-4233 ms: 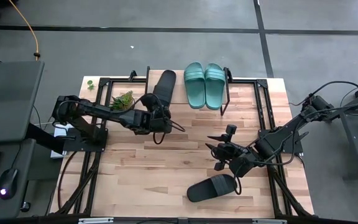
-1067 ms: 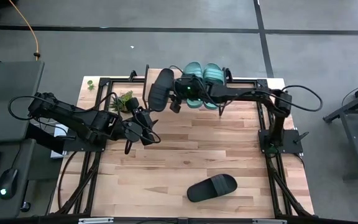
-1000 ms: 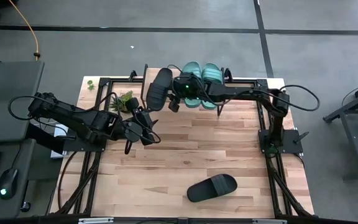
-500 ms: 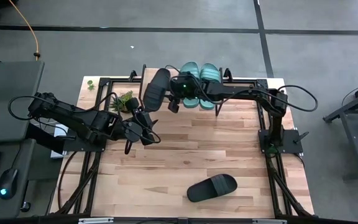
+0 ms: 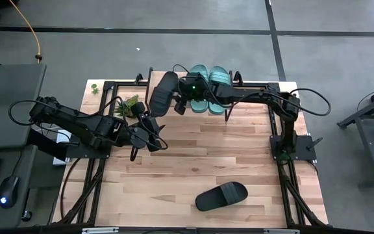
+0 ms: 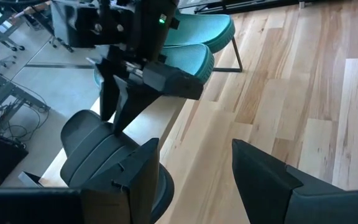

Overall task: Pick and place slides into the shelf
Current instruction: Put the top black slide on the shelf

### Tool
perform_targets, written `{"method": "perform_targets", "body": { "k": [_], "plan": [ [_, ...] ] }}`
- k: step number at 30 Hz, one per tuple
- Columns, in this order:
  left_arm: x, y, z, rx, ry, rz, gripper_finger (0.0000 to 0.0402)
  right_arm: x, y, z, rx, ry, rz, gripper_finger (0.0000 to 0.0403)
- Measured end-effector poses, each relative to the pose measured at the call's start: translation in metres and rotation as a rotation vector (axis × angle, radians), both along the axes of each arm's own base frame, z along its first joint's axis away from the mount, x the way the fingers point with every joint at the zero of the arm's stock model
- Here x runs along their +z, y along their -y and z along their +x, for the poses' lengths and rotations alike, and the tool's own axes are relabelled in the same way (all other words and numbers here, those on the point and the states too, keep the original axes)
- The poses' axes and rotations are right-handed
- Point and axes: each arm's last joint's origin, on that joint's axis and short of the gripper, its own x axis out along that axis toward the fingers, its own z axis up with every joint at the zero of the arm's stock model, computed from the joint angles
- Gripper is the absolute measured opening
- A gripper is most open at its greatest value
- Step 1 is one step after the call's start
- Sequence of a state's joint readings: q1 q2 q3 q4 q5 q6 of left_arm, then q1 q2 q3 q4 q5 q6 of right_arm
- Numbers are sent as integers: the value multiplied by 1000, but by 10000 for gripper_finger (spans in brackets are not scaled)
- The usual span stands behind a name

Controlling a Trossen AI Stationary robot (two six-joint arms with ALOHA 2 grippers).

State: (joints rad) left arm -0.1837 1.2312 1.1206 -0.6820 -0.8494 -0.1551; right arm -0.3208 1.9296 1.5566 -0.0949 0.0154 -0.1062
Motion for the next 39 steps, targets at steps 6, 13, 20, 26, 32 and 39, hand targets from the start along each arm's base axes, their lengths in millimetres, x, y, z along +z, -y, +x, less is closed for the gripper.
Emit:
{"method": "perform_targets", "body": {
  "k": [6, 13, 20, 26, 32, 39],
  "plan": [
    [0, 0, 0, 0, 0, 0, 184, 0, 1, 4, 69, 55, 14, 131],
    [0, 0, 0, 0, -1, 1, 184, -2, 2, 0, -25, -16, -28, 131],
    [0, 0, 0, 0, -1, 1, 184, -4, 3, 0, -7, -27, -24, 131],
    [0, 0, 0, 1, -1, 1, 184, -3, 3, -1, -22, -38, -36, 131],
    [0, 0, 0, 2, -1, 2, 184, 8, -4, -4, -8, -24, -59, 131],
    [0, -1, -1, 23, 0, 23, 184, 8, -44, 1, 74, -80, -76, 131]
  ]
}}
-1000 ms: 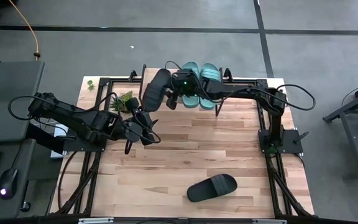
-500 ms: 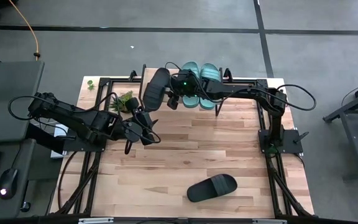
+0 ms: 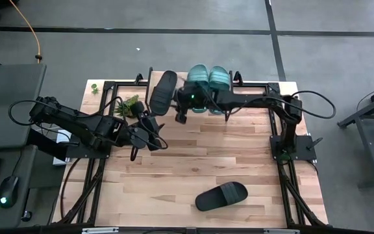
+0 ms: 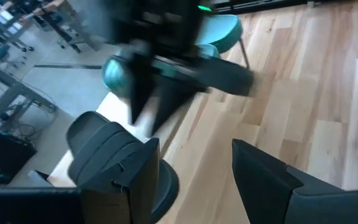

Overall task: Pick and place slides into the shelf
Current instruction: Put the top black slide on the shelf

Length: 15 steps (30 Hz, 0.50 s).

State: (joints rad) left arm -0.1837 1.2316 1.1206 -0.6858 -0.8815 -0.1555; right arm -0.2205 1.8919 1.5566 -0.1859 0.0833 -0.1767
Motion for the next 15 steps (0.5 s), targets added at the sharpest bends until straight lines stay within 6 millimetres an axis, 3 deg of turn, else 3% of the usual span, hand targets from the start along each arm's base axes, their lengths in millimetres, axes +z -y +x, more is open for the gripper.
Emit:
{"method": "perform_targets", "body": {
  "k": [9, 15],
  "plan": [
    [-4, -1, -5, 24, -49, 2, 184, -9, -45, 0, -9, -147, -88, 131],
    [-6, -2, -7, 47, -62, 6, 184, -18, -51, -9, -123, -312, -203, 131]
  ]
}}
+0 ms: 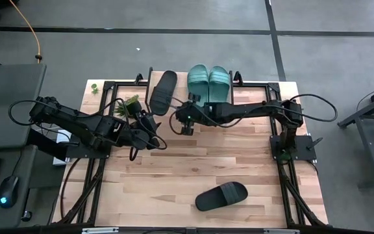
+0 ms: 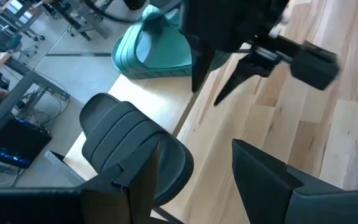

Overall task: Pick and place slides into the shelf
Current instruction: Put the top black slide on the shelf

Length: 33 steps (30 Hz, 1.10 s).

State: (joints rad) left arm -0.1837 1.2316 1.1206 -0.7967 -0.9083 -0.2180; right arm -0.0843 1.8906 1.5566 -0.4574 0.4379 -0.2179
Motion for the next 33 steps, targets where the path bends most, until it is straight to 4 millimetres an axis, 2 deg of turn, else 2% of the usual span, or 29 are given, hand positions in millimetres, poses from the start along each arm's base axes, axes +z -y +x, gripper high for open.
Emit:
{"method": "perform_targets", "body": {
  "k": [5, 13, 16, 22, 33],
  "plan": [
    [0, 0, 0, 0, 1, 0, 184, 7, 26, -5, 1, 14, 15, 131],
    [0, 0, 1, 1, 8, 0, 184, 18, 87, -14, 3, 150, 82, 131],
    [1, 0, 0, 6, 8, 7, 184, 21, 103, -16, 25, 206, 111, 131],
    [1, 0, 0, 16, 11, 20, 184, 30, 115, -15, 75, 314, 110, 131],
    [0, -1, 0, 28, 23, 15, 184, 27, 124, -21, 46, 296, 126, 131]
  ]
}}
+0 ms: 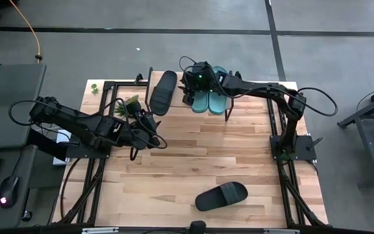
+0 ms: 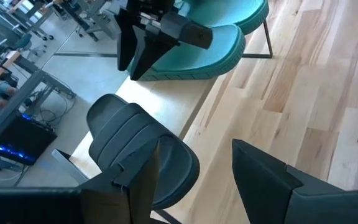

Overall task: Pick and place slides into the shelf
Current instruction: Put the top black slide on the shelf

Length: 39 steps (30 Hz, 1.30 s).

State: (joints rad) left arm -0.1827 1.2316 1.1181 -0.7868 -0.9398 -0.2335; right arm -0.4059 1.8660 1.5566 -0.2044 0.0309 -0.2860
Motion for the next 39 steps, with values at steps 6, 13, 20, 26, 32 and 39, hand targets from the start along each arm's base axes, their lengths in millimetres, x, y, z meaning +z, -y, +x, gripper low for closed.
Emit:
{"method": "perform_targets", "body": {
  "k": [6, 13, 20, 26, 32, 39],
  "plan": [
    [-14, -5, 0, 16, -62, 70, 184, -5, -3, -2, -11, -49, 40, 131],
    [-21, -41, 15, -89, -86, 40, 184, 26, -18, -17, 9, -17, 10, 131],
    [-12, -70, 17, -166, -89, 70, 184, 82, -37, -56, -25, 68, -43, 131],
    [-2, -104, 18, -321, 7, 22, 184, 113, -51, -87, -33, 123, -41, 131],
    [13, -152, 16, -340, 26, -72, 184, 121, -62, -96, -4, 122, -45, 131],
    [30, -196, 31, -342, -78, -188, 184, 120, -63, -94, -1, 120, -45, 131]
  ]
}}
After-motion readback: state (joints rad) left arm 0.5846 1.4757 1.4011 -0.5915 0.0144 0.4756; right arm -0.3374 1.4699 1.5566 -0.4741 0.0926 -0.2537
